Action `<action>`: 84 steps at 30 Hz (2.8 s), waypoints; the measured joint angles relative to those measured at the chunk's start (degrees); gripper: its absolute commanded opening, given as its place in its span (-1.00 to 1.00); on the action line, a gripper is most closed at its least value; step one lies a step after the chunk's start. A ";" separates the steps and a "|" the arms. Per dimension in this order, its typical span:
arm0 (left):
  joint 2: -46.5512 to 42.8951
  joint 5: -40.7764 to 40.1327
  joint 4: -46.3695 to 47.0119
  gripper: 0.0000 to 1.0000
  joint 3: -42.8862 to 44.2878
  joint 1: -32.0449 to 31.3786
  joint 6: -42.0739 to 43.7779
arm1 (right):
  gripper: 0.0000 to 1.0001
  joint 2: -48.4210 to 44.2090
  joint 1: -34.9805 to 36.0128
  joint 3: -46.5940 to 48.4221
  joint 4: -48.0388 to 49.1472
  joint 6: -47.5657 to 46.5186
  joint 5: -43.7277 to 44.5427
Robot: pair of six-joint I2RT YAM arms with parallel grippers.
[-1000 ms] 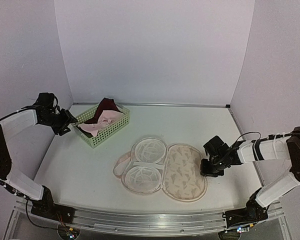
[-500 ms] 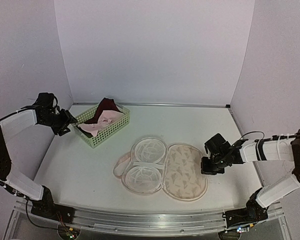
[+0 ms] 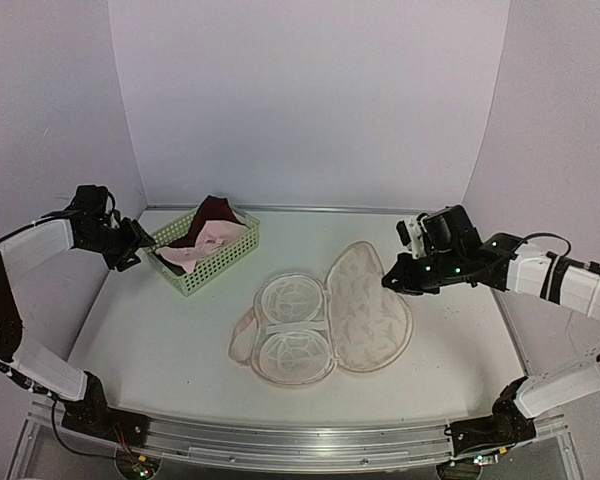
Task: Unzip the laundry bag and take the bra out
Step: Close the laundry bag lid on the laundry bag, then reset both arms
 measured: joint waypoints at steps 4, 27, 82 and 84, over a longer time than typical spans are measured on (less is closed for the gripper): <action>-0.39 -0.04 -0.04 0.20 0.00 0.00 1.01 | -1.00 1.44 0.37 3.69 -0.48 -1.03 -4.50; -2.60 -0.09 -1.57 0.20 -0.28 0.00 2.69 | -1.00 24.76 13.33 26.93 -4.72 0.98 -5.55; -8.41 0.83 -4.28 0.99 0.28 0.00 9.62 | 0.97 28.89 19.06 32.35 2.97 -3.82 15.78; -9.51 0.83 -4.48 0.99 1.20 0.00 10.73 | 0.97 27.34 18.64 30.25 3.08 -5.53 19.17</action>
